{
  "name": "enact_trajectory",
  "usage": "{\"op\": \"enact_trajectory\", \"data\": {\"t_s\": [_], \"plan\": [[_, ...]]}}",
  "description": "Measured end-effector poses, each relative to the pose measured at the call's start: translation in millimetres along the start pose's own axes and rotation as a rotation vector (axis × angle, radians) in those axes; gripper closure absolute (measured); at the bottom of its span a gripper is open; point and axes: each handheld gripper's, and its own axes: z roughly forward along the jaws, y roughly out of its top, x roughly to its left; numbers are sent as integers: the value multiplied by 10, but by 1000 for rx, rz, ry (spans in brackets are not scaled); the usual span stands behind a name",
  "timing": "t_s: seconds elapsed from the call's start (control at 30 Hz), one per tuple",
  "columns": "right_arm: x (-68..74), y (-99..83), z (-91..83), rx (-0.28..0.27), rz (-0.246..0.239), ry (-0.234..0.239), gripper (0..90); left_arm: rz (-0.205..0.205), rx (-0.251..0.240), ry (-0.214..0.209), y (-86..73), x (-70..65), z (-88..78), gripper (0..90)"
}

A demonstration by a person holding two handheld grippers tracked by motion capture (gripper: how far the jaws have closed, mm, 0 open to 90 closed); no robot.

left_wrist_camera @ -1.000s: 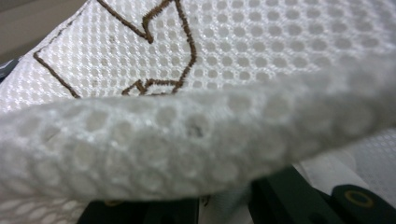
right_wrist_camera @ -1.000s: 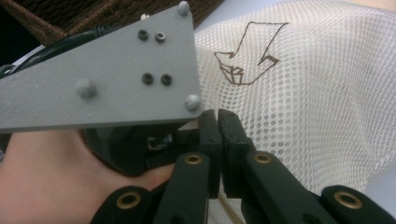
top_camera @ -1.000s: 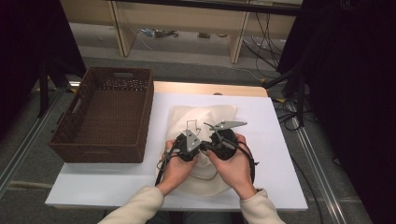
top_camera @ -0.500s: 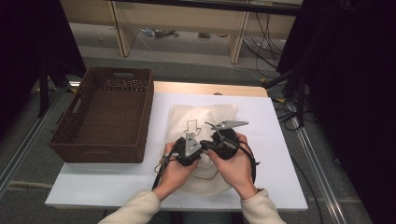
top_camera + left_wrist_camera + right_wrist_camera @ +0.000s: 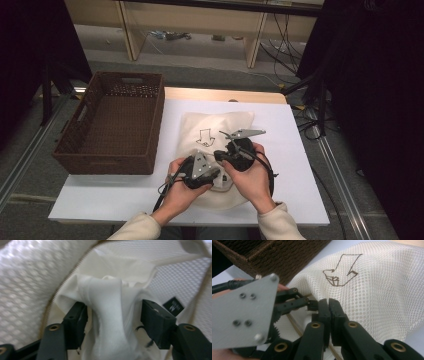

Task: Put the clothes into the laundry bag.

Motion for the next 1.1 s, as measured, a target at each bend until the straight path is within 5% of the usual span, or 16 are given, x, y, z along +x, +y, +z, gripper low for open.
{"op": "enact_trajectory", "data": {"t_s": [0.2,0.3,0.6,0.8,0.87,1.1], "plan": [[13,-5,0,-8,9,-3,900,-19,15,-39,-86,-61,-130,315],[19,-5,3,-9,13,-4,900,19,37,-39,-107,-51,-220,302],[13,-3,-1,-9,5,2,900,41,91,-73,-254,-83,-502,290],[7,9,12,7,-34,4,900,20,123,-107,-351,-75,-426,281],[31,1,3,14,2,2,900,7,138,-123,-366,-56,-358,281],[-24,6,35,-20,-73,21,900,-1,188,-147,-386,-33,-193,280]]}}
